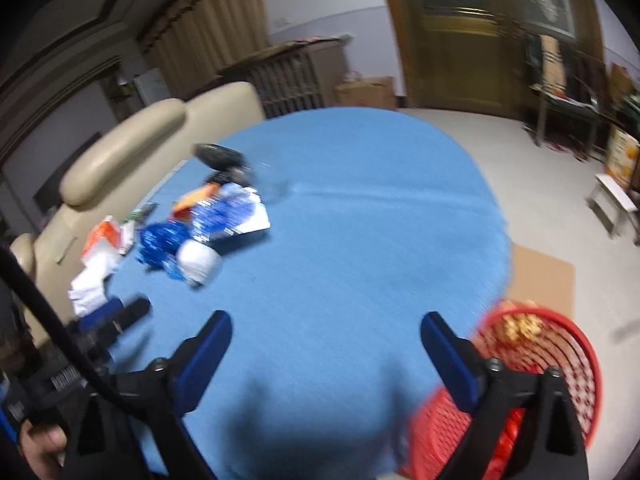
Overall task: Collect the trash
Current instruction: 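Return both tools to the table toward the white bag and blue box, then grasp the white crumpled bag with the left tool while the right tool grasps the toothpaste box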
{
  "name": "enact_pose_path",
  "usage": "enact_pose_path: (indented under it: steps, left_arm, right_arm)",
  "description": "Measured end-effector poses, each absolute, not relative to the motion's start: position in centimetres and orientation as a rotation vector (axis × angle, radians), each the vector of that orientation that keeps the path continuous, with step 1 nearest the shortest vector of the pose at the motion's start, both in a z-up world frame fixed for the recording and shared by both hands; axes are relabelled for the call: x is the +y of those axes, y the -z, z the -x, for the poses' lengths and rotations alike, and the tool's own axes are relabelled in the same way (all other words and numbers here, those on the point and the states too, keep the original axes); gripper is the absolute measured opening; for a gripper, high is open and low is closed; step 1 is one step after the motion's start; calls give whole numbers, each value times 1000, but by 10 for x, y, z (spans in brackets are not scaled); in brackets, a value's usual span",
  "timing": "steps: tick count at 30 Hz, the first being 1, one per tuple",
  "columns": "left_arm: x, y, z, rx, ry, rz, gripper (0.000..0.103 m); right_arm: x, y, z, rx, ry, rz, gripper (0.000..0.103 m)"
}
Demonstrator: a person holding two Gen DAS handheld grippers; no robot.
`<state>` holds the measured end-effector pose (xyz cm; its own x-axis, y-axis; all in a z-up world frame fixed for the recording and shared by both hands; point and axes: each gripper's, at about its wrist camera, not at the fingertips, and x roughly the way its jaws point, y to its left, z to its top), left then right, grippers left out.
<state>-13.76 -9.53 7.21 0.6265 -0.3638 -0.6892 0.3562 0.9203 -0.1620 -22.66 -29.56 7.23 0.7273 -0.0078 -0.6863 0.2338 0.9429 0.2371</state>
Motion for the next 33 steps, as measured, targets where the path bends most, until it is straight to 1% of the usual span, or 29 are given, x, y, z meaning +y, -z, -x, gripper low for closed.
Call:
enact_pose_path:
  steps: [2, 5, 10, 14, 20, 27, 28, 29, 30, 33]
  left_arm:
    - [-83, -69, 134, 797, 381, 22, 78]
    - [-66, -64, 129, 803, 344, 42, 78]
    - [-42, -55, 126, 823, 289, 65, 78]
    - [-33, -53, 123, 829, 270, 75, 78]
    - [-26, -53, 118, 830, 260, 84, 78]
    - [-30, -52, 113, 834, 270, 82, 78]
    - [-32, -52, 112, 833, 273, 79, 78]
    - [-33, -53, 112, 832, 275, 76, 78]
    - [-36, -54, 112, 828, 279, 70, 78]
    - [-47, -54, 107, 826, 297, 56, 78]
  right_arm:
    - [-288, -74, 208, 753, 106, -308, 99]
    - [-276, -74, 170, 773, 38, -310, 103]
    - [-254, -66, 107, 830, -45, -318, 103]
    - [-237, -57, 65, 860, -60, -270, 103]
    - [-226, -42, 22, 897, -36, -223, 103]
    - [-224, -22, -7, 959, -25, -198, 103]
    - [-224, -18, -9, 973, -35, -199, 102]
    - [-224, -16, -9, 978, -40, -201, 98]
    - [-226, -16, -7, 970, -43, -207, 92]
    - [-235, -22, 7, 940, -40, -228, 92]
